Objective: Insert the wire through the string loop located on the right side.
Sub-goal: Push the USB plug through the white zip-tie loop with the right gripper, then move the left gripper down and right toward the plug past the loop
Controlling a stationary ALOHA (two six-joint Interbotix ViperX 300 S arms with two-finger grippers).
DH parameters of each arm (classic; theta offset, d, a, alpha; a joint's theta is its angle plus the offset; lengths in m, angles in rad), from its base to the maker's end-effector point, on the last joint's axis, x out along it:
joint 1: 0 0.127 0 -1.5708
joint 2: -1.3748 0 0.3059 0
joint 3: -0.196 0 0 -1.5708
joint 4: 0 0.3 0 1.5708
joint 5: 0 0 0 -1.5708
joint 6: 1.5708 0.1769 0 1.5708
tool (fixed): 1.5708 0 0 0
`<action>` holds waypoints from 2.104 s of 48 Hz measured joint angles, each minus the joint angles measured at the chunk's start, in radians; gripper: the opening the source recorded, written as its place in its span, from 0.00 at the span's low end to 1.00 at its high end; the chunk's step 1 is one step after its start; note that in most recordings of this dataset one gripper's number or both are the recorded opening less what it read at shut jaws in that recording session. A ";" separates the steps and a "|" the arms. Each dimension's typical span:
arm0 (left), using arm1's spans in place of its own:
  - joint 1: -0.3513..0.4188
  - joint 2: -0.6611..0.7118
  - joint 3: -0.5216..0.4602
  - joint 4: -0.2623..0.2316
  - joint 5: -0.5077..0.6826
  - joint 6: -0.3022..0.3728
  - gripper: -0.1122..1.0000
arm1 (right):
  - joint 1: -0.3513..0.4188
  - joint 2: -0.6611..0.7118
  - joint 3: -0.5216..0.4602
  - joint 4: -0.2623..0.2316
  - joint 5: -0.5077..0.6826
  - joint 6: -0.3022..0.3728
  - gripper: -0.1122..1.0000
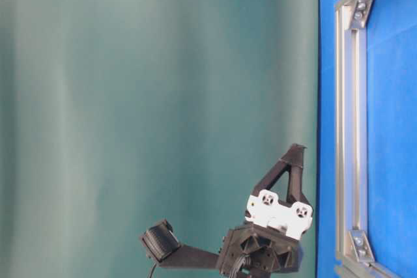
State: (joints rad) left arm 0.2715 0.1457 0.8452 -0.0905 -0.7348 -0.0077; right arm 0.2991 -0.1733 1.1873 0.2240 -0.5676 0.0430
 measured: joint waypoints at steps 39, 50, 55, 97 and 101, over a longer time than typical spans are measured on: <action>-0.233 0.000 0.029 0.000 0.000 -0.048 0.10 | 0.000 0.002 -0.002 0.000 -0.002 0.000 0.07; -0.396 0.000 0.048 0.000 0.000 -0.084 0.10 | 0.000 0.002 -0.002 0.000 -0.002 0.000 0.08; -0.471 0.000 0.049 0.000 0.000 -0.084 0.10 | 0.000 0.002 -0.002 -0.002 0.000 0.000 0.08; -0.451 0.095 -0.270 0.000 0.232 -0.064 0.10 | 0.000 0.002 -0.002 -0.002 -0.002 0.000 0.07; -0.442 0.117 -0.325 0.002 0.258 -0.064 0.10 | 0.000 0.002 -0.003 0.000 -0.002 0.000 0.07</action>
State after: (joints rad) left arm -0.1703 0.2623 0.5200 -0.0890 -0.4771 -0.0721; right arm 0.2991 -0.1718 1.1842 0.2240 -0.5691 0.0430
